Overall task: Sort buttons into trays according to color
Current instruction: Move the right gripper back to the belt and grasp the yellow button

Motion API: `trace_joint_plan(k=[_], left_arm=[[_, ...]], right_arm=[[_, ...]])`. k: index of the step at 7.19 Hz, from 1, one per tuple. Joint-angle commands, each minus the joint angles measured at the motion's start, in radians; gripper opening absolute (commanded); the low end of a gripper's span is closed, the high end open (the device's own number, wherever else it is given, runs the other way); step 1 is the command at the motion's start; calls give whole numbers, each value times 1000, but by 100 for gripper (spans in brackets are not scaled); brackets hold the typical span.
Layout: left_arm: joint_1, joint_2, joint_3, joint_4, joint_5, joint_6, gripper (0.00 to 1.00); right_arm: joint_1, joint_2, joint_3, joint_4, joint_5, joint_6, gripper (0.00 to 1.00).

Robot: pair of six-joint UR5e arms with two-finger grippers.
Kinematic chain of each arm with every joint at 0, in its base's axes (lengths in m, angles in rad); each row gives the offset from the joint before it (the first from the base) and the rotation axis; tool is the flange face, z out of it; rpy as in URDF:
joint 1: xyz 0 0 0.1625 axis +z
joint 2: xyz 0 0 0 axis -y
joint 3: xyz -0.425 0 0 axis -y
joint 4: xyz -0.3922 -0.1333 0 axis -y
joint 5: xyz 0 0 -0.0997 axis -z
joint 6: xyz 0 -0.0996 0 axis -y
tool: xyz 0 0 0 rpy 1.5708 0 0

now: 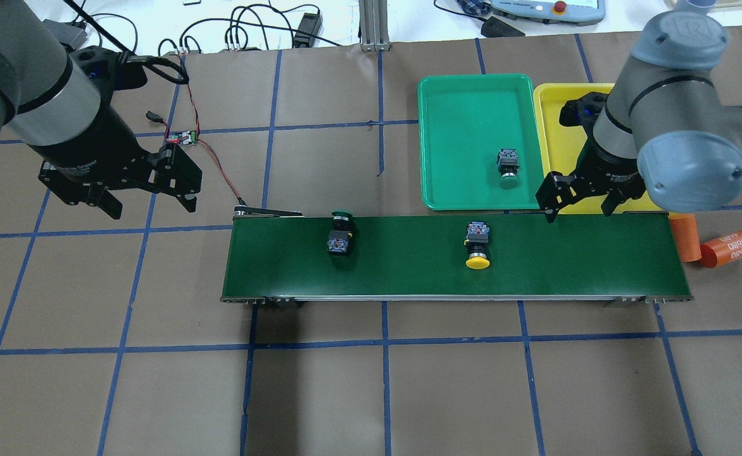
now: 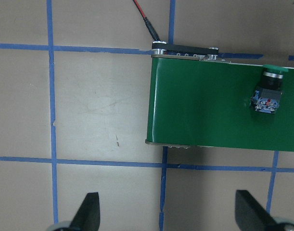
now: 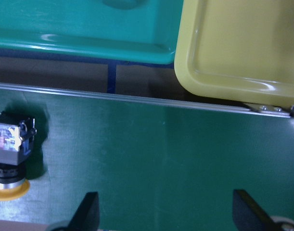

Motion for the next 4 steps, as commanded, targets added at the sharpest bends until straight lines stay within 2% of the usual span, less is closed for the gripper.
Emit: trace_joint_plan(k=[1, 2, 4], left_arm=[[1, -5, 0, 0, 11, 0, 100], [1, -6, 0, 0, 8, 0, 100], [1, -6, 0, 0, 10, 0, 100]], right_arm=[[-4, -3, 59, -62, 4, 26, 96], [-1, 4, 61, -62, 7, 100, 96], [7, 24, 62, -71, 30, 111, 96]])
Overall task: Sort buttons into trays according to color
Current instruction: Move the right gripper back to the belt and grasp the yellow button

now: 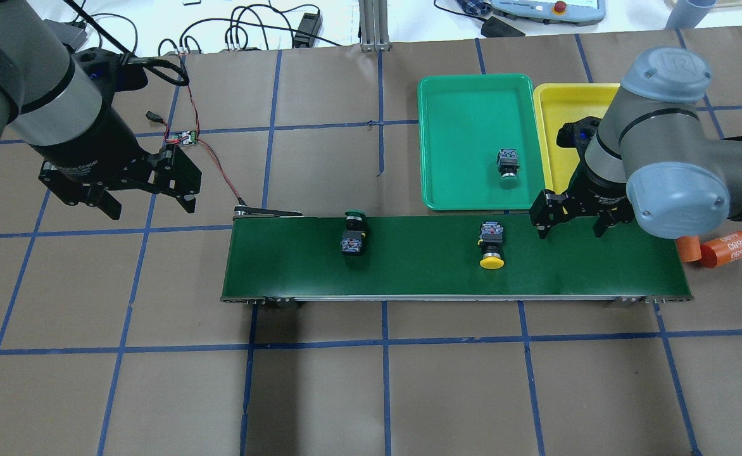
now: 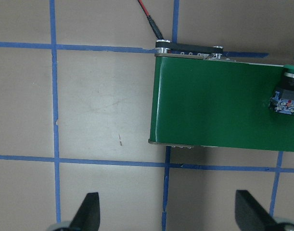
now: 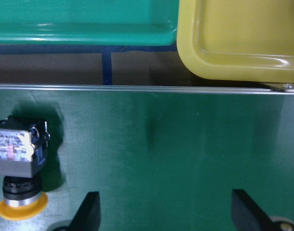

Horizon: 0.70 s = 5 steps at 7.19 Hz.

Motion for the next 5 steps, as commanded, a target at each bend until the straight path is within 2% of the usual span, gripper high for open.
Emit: trace_joint_plan(k=[1, 3, 5], left_arm=[[0, -7, -2, 0, -1, 0, 100], [0, -8, -2, 2, 1, 0, 100], [0, -8, -2, 0, 4, 2, 100]], right_arm=[[7, 11, 4, -16, 16, 35, 96], [78, 20, 3, -27, 30, 125, 96], [135, 60, 2, -103, 28, 150, 96]])
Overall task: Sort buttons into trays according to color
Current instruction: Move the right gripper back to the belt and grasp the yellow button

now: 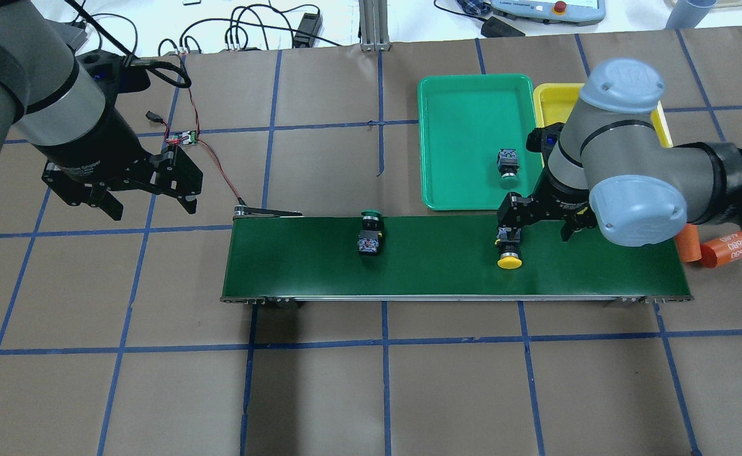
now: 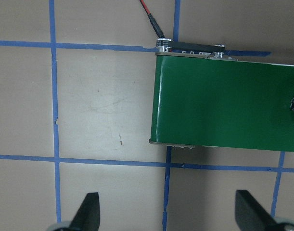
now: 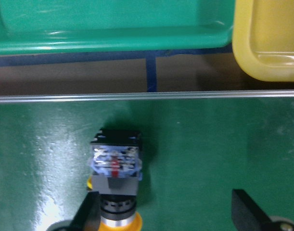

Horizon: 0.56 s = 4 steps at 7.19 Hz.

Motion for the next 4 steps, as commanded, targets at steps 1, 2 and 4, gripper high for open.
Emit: trace_joint_plan(k=[1, 2, 4], left_arm=[[5, -3, -2, -2, 6, 1, 100], [17, -2, -2, -3, 20, 1, 100], [18, -5, 0, 0, 16, -3, 100]], right_arm=[[31, 39, 0, -42, -6, 19, 94], [31, 42, 7, -43, -16, 10, 85], [31, 40, 11, -43, -19, 4, 50]])
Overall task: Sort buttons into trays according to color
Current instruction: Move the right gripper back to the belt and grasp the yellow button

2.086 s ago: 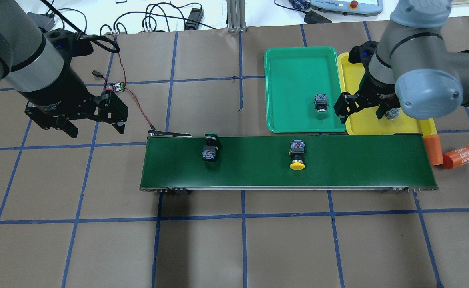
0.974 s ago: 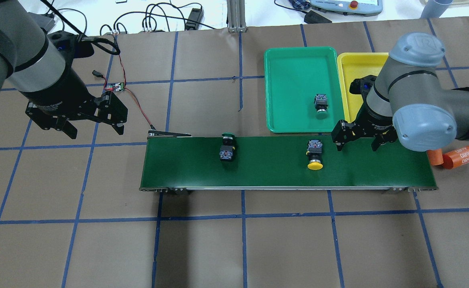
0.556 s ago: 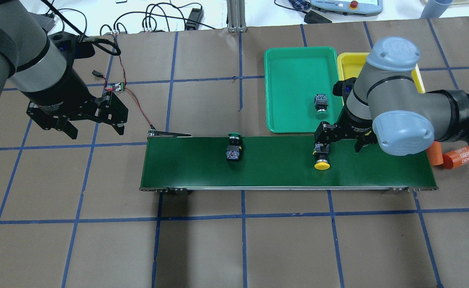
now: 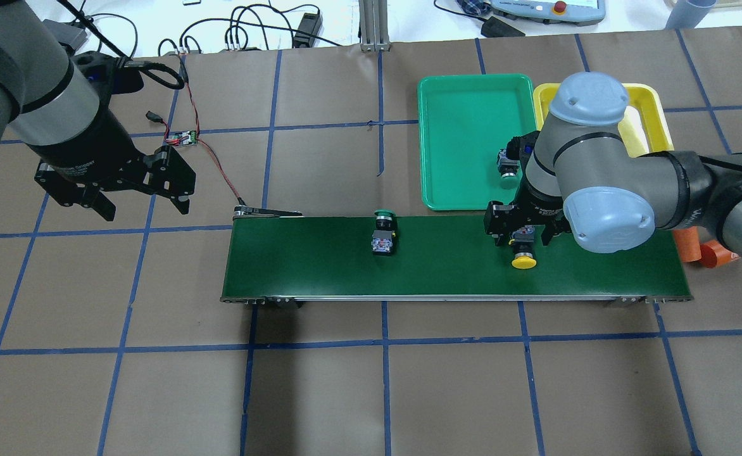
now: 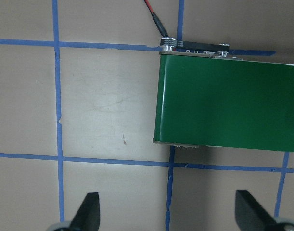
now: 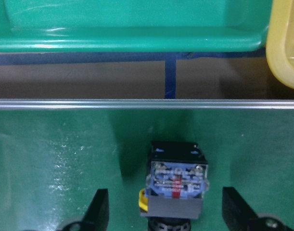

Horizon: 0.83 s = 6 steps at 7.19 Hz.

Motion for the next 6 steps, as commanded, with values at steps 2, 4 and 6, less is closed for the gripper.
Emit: trace_joint_plan(k=[2, 4, 6], left_arm=[[1, -7, 4, 2, -2, -3, 100], [1, -10, 4, 2, -6, -15, 100], [1, -10, 3, 2, -2, -15, 100]], right_arm=[[-7, 2, -8, -1, -41, -37, 40], [-15, 24, -82, 2, -44, -71, 34], [-53, 147, -257, 5, -110, -176, 37]])
